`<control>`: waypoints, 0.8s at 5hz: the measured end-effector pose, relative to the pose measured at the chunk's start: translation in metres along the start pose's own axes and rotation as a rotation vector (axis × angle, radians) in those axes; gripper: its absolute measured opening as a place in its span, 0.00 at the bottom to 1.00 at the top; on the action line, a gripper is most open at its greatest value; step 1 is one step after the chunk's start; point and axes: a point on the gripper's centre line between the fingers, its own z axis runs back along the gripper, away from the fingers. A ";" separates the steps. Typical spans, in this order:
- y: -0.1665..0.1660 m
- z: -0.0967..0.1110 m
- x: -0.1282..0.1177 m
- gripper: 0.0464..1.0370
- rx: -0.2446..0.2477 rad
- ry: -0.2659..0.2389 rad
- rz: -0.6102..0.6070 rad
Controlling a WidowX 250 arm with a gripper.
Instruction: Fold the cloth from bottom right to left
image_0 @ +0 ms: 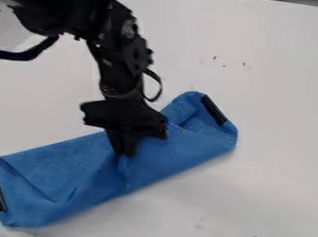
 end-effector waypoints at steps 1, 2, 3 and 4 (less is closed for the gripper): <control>0.005 -0.019 0.004 0.08 -0.051 0.024 -0.018; 0.005 -0.024 0.007 0.28 -0.075 0.007 -0.033; 0.009 -0.028 0.010 0.59 -0.077 -0.006 -0.047; 0.014 -0.028 0.018 0.89 -0.068 -0.029 -0.058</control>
